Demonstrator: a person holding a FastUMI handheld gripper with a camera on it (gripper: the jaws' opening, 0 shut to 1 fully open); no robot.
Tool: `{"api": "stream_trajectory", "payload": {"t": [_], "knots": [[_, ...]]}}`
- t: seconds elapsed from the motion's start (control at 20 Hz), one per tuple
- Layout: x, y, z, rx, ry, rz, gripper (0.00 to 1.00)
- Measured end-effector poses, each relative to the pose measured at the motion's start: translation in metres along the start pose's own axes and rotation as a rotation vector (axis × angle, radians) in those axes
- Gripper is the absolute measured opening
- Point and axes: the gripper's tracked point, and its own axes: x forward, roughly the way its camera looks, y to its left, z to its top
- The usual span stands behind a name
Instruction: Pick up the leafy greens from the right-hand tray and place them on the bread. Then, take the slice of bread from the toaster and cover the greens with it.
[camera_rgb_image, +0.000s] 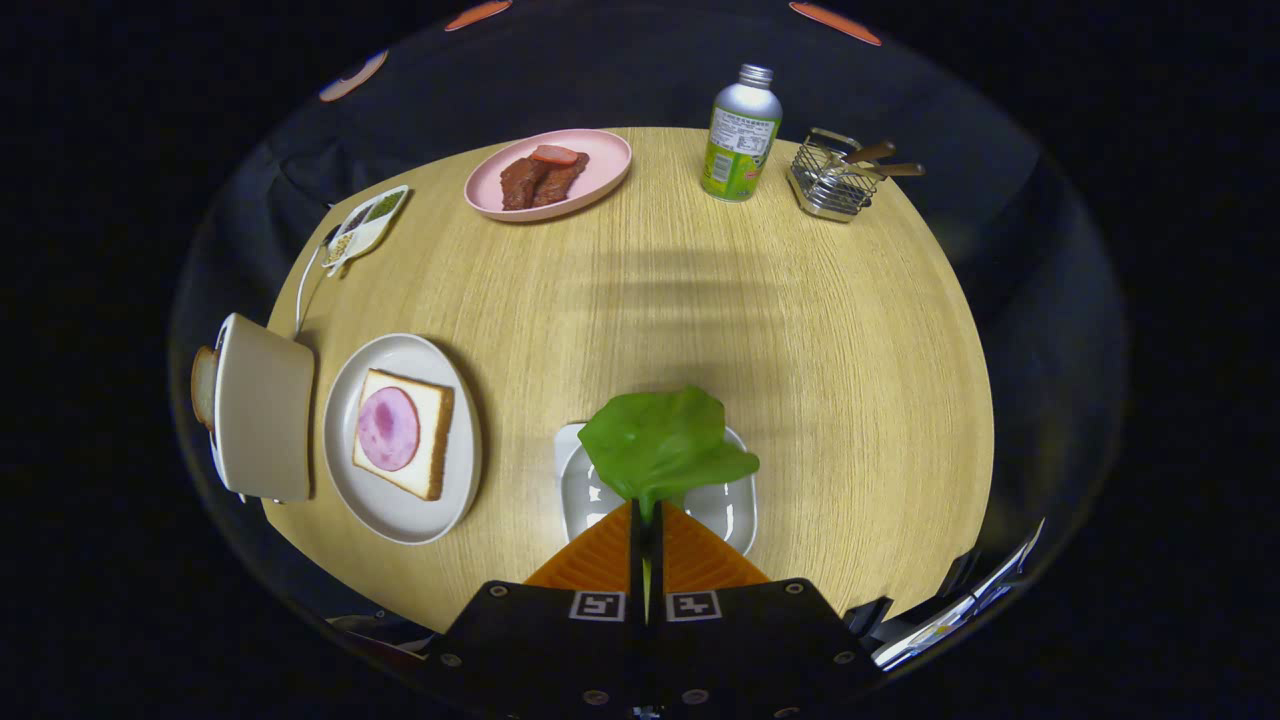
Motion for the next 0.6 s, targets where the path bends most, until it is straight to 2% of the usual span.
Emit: {"api": "stream_trajectory", "payload": {"t": [0.35,0.6], "knots": [[-0.025,0.07,0.01,-0.069,-0.036,0.067,0.01],[-0.025,0.128,0.018,-0.135,-0.037,0.122,0.01]]}}
